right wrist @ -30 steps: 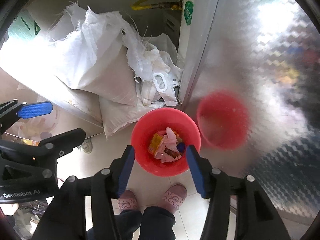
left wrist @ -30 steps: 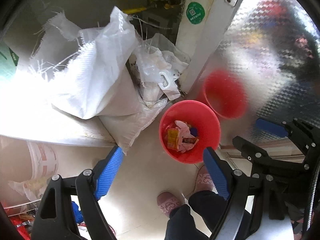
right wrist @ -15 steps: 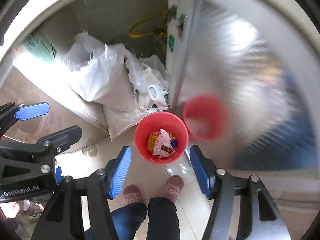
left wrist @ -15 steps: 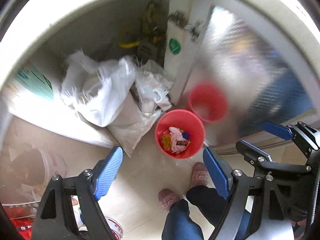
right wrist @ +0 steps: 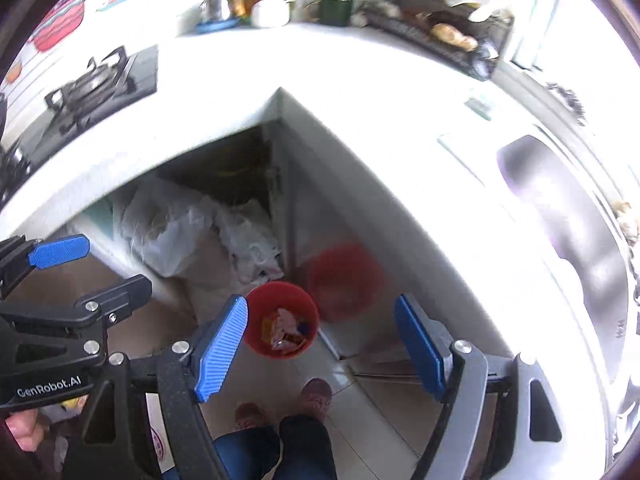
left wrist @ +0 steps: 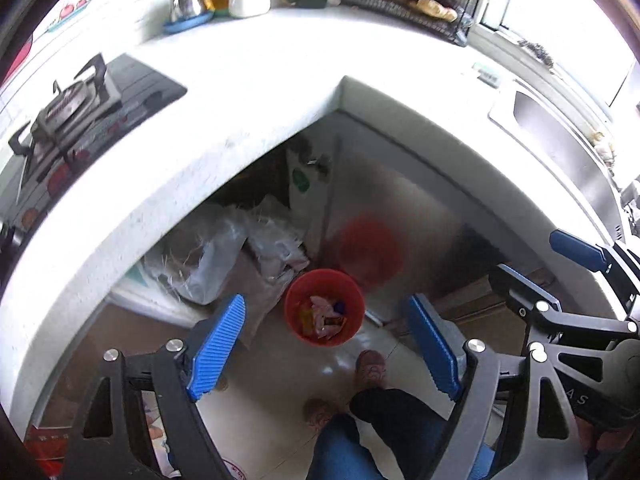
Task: Collect trash
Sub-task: 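Raise both tools back up to the counter, then grasp the white measuring scoop with the left gripper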
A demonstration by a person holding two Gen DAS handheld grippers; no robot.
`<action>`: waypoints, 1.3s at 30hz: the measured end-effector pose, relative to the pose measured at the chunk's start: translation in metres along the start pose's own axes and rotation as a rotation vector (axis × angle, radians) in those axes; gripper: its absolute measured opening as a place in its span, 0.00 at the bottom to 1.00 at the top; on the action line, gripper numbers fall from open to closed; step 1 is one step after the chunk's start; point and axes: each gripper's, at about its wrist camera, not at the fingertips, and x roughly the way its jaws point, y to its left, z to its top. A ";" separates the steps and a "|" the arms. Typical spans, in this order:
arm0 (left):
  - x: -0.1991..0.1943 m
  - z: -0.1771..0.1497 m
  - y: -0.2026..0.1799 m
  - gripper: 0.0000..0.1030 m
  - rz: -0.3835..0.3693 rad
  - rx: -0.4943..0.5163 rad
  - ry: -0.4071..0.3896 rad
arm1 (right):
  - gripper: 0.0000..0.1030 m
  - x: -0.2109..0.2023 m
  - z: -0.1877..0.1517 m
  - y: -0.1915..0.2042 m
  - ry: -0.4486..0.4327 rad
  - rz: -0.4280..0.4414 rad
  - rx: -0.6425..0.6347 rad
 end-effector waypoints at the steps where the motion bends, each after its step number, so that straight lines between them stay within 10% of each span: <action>1: -0.004 0.005 -0.004 0.79 -0.007 0.009 -0.005 | 0.72 -0.005 0.002 -0.004 -0.011 -0.011 0.013; 18: 0.004 0.140 -0.082 0.79 -0.080 0.174 -0.073 | 0.73 -0.012 0.080 -0.101 -0.099 -0.124 0.152; 39: 0.135 0.299 -0.201 0.79 -0.145 0.323 0.045 | 0.73 0.071 0.156 -0.241 0.023 -0.180 0.302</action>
